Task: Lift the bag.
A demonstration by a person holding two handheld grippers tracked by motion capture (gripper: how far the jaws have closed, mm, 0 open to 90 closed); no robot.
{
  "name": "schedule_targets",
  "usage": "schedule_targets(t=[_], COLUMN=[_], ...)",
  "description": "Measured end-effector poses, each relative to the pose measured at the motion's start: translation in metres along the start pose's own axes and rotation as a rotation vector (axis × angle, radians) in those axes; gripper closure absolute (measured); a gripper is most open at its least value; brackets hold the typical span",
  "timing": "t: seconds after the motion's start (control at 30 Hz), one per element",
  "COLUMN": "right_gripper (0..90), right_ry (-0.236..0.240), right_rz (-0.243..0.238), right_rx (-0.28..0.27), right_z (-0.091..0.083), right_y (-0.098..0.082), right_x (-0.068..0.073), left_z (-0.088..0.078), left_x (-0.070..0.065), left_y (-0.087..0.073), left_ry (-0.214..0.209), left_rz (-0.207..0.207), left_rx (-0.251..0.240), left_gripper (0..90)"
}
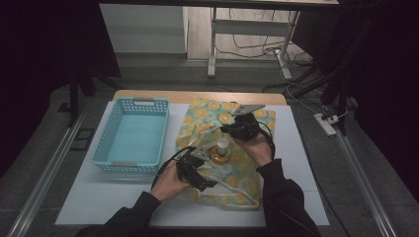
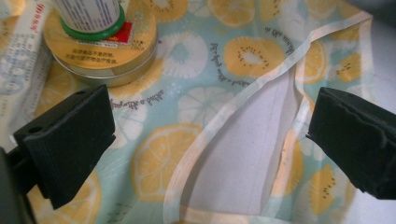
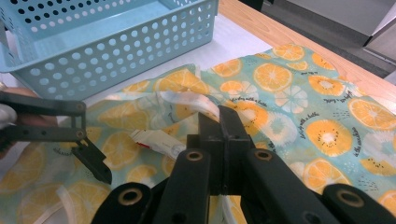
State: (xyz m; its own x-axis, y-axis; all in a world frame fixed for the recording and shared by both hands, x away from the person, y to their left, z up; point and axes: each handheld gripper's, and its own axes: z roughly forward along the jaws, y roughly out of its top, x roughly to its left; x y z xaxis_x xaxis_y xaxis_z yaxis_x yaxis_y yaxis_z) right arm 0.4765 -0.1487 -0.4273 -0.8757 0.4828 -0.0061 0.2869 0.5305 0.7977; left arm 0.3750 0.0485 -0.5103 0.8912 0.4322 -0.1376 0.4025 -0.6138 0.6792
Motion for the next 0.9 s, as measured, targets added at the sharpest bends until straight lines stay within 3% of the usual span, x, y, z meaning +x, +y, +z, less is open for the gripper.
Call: schedule_targets(t=[0.27, 0.53, 0.6, 0.7, 0.9], right_gripper=[89.8, 89.8, 89.8, 89.8, 89.8], right_ry=[0.000, -0.001, -0.001, -0.001, -0.003], right_rz=[0.001, 0.003, 0.003, 0.003, 0.001], right_rx=[0.005, 0.004, 0.005, 0.005, 0.006], right_z=[0.002, 0.001, 0.001, 0.001, 0.002], right_y=[-0.001, -0.001, -0.002, -0.001, -0.001], right_x=[0.000, -0.002, -0.002, -0.002, -0.001], left_z=[0.017, 0.026, 0.025, 0.023, 0.017], left_x=[0.001, 0.001, 0.001, 0.002, 0.008], left_y=[-0.005, -0.009, -0.009, -0.008, -0.008], left_ry=[-0.002, 0.054, 0.074, 0.080, 0.092], left_rz=[0.021, 0.053, 0.072, 0.061, 0.038], left_rx=[0.043, 0.085, 0.094, 0.094, 0.089], left_gripper=[1.6, 7.9, 12.8, 18.7, 42.3])
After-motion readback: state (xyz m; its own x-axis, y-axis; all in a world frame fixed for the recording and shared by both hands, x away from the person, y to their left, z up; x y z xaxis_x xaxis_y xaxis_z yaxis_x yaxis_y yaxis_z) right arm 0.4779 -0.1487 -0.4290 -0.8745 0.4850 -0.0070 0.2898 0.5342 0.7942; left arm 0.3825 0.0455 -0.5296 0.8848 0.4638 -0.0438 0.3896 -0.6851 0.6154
